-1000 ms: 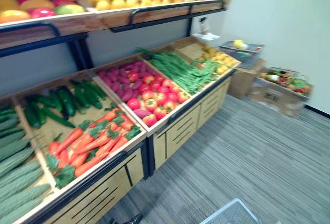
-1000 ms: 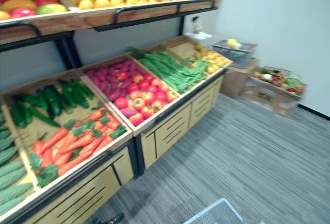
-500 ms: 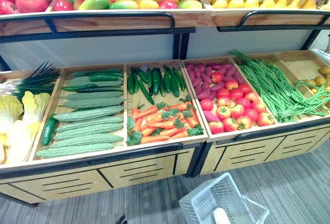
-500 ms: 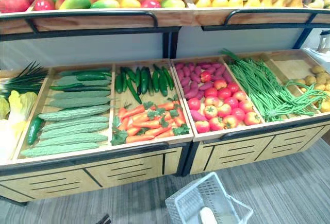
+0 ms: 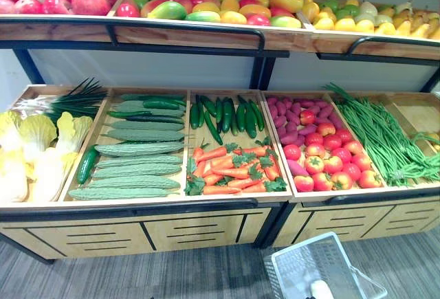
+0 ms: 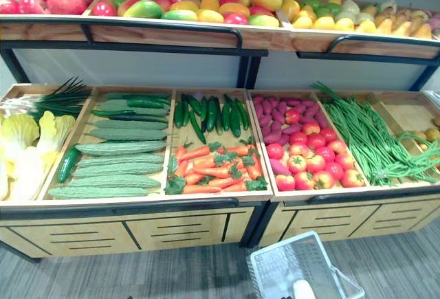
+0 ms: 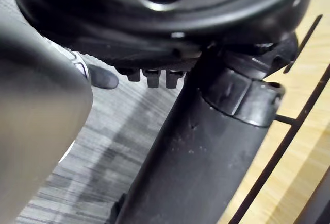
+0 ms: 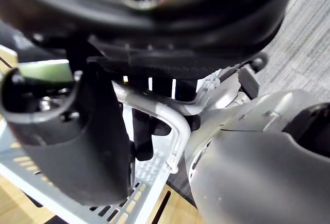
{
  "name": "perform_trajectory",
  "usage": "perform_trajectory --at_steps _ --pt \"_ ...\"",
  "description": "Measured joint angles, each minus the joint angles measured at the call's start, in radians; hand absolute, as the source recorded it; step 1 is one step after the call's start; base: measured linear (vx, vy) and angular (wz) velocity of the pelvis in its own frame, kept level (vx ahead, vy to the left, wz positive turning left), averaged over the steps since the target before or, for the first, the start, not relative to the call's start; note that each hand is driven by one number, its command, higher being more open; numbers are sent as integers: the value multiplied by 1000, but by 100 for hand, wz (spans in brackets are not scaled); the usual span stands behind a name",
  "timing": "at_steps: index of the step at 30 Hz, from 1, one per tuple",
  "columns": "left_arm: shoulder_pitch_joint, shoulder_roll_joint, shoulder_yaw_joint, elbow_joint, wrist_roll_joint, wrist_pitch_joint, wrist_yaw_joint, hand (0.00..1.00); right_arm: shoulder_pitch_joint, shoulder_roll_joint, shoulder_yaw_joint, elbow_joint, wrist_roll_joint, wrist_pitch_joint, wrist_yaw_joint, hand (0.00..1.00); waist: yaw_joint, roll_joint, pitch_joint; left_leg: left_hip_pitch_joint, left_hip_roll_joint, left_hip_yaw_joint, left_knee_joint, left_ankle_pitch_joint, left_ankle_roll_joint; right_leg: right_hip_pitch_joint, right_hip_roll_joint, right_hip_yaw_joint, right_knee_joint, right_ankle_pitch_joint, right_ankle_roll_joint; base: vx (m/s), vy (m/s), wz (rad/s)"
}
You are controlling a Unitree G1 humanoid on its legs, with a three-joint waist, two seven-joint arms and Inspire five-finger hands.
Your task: Pick vegetable in the basket
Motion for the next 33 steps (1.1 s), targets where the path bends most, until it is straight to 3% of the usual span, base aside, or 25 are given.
perform_trajectory --at_steps 1,2,3,6,9,12,14,19,22,27,33 --pt "8 1 6 -1 -8 0 1 100 0 -2 3 2 -1 0 0 0 2 -3 -5 2 5 3 0 -3 -8 2 1 10 -53 27 1 93 -186 -13" --pt "24 8 9 -8 -19 -1 1 100 0 -3 5 15 -10 1 0 0 4 -17 -18 2 8 6 0 -6 -30 8 -3 14 -157 135 7 201 -299 -9" --pt "29 13 9 -11 -24 -1 5 100 -4 -8 6 42 -30 5 -2 0 8 -23 -28 5 18 6 0 -9 -52 33 2 12 -212 149 33 247 -308 -10" --pt "36 -14 29 -9 -23 3 7 100 -13 -45 33 75 -40 26 -5 0 31 13 -46 15 78 36 0 -2 -111 107 70 -16 -372 127 29 256 -222 -35" --pt "31 -18 26 12 2 6 5 100 -12 -66 53 78 -40 34 -5 0 27 32 -56 33 97 41 0 2 -134 158 101 -30 -452 86 17 207 -166 -12" --pt "29 -16 -11 17 8 8 -1 100 -10 -90 67 96 -41 37 -6 0 26 51 -69 36 115 28 0 1 -138 182 121 -48 -476 82 12 78 -69 12" --pt "25 -17 -15 17 -31 6 1 100 -17 -103 94 110 -54 36 -8 0 26 51 -70 31 118 20 0 1 -142 189 124 -59 -489 80 9 27 -9 15" --pt "18 -11 -4 20 -214 0 95 100 -20 -101 133 117 -77 35 -10 0 26 27 -74 11 100 -10 0 0 -144 197 112 -85 -506 80 11 0 32 16" --pt "27 -6 84 28 -289 -18 151 100 -21 -87 131 125 -75 36 -10 0 26 12 -72 11 92 -22 0 0 -144 208 105 -97 -514 79 14 7 36 16" --pt "35 42 324 42 -375 -119 192 100 -30 -94 120 139 -74 36 14 0 29 18 -73 11 86 -31 0 0 -144 219 98 -106 -517 77 17 -5 32 8" --pt "31 114 455 -11 -434 -267 236 100 -25 -119 118 136 -78 47 31 0 31 44 -78 12 86 -31 -1 -2 -141 223 97 -106 -521 77 17 0 0 0"
